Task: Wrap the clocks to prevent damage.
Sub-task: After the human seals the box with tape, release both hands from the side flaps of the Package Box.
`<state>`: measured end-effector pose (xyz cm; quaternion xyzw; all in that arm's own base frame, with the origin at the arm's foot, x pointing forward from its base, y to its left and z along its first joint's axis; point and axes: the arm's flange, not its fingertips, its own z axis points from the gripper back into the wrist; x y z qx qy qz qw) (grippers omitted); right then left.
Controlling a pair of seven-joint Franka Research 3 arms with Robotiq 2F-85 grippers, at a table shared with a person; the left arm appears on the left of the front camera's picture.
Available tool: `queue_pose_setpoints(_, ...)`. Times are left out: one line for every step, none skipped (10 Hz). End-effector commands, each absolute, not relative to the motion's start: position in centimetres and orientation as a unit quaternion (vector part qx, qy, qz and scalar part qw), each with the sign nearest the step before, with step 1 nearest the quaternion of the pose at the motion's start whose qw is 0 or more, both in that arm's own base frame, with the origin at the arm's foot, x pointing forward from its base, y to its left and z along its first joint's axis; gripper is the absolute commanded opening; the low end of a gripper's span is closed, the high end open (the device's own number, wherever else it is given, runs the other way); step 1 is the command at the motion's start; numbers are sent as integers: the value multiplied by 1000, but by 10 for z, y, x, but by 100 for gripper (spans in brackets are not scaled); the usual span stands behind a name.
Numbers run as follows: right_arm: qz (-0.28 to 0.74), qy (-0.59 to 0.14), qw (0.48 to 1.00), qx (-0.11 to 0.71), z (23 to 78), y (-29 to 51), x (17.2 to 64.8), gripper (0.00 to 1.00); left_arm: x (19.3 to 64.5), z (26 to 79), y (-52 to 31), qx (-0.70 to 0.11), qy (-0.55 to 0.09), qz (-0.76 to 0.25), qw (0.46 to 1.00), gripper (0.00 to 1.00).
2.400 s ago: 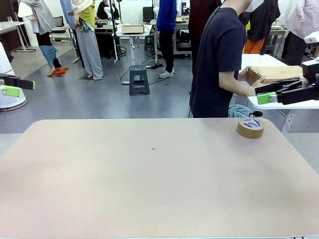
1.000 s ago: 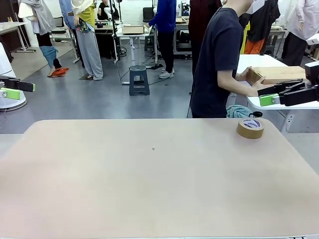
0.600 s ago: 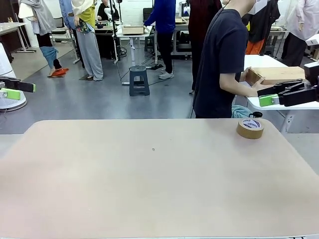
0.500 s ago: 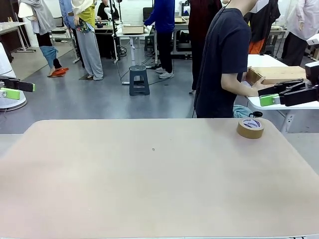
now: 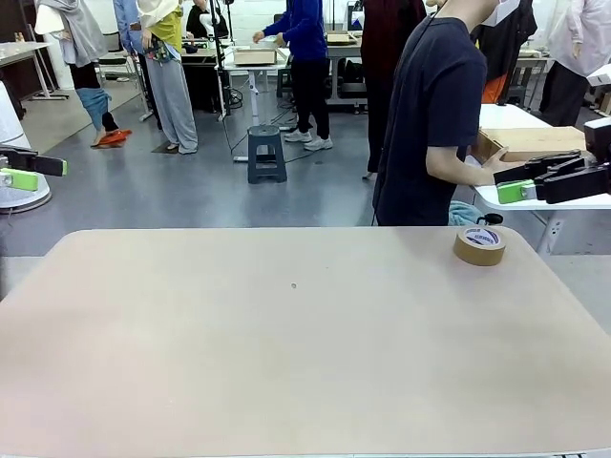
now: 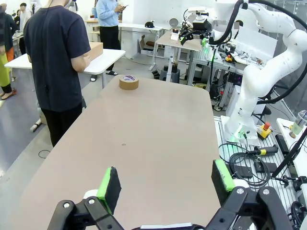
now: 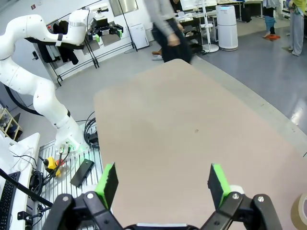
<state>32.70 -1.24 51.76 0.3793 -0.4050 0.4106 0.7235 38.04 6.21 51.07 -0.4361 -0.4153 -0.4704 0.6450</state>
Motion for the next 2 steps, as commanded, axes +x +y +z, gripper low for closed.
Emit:
queue_pose_setpoints(412,-416,713,385,517,-11,333,100,382,513,63,-443,-422,-465,640,100)
queue_pose_setpoints(412,-416,713,385,517,-11,333,100,382,513,63,-443,-422,-465,640,100)
